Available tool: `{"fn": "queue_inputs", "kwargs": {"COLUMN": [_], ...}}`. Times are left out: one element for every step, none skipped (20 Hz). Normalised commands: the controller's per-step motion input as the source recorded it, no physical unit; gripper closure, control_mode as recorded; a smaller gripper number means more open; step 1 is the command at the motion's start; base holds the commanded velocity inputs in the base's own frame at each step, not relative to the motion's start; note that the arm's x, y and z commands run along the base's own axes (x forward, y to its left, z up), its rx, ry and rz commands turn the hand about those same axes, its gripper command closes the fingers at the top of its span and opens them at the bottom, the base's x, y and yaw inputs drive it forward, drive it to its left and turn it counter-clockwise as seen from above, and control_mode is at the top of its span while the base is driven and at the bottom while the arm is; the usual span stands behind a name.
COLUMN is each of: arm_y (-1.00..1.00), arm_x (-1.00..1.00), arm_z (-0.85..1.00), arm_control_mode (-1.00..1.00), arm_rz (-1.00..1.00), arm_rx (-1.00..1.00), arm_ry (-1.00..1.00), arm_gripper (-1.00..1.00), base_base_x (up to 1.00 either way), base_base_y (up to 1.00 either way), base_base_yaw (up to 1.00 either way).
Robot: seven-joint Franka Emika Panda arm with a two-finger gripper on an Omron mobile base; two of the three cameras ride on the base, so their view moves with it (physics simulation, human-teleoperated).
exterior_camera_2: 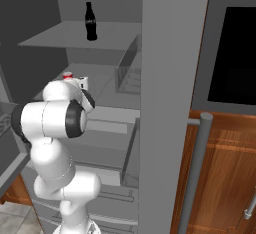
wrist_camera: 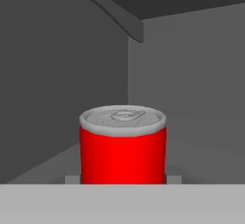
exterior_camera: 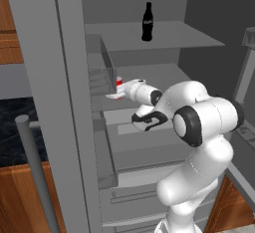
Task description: Open the fridge, grab two sodas, and place both sodas inside the bowl with ice on the dining counter.
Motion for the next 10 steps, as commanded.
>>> {"fn": "queue_inputs", "kwargs": {"arm_y": [-0.08,-0.2,-0.15,-0.13,-0.2,-0.18,-0.11,-0.18,-0.24,-0.19], "arm_x": [-0.29,-0.3,-0.27,-0.27,-0.38,-0.4,-0.44,-0.5,-0.53,-0.5], "arm_z": [0.49,0.64,0.67,0.66,0.63,0.62,0.58,0.52,0.51,0.56], "arm_control_mode": [-1.0,-1.0,-1.0,-1.0,-1.0,-1.0,-1.0,-1.0,-1.0,-1.0], "arm_rz": [0.0,0.0,0.0,0.0,0.0,0.0,0.0,0.0,0.0,0.0], "arm_rx": [0.0,0.0,0.0,0.0,0.0,0.0,0.0,0.0,0.0,0.0], "arm_ry": [0.0,0.0,0.0,0.0,0.01,0.03,0.04,0.06,0.07,0.12], "arm_gripper": [1.0,1.0,1.0,1.0,1.0,1.0,1.0,1.0,1.0,1.0], "base_base_x": [0.0,0.0,0.0,0.0,0.0,0.0,0.0,0.0,0.0,0.0], "base_base_y": [0.0,0.0,0.0,0.0,0.0,0.0,0.0,0.0,0.0,0.0], "base_base_yaw": [0.0,0.0,0.0,0.0,0.0,0.0,0.0,0.0,0.0,0.0]}}
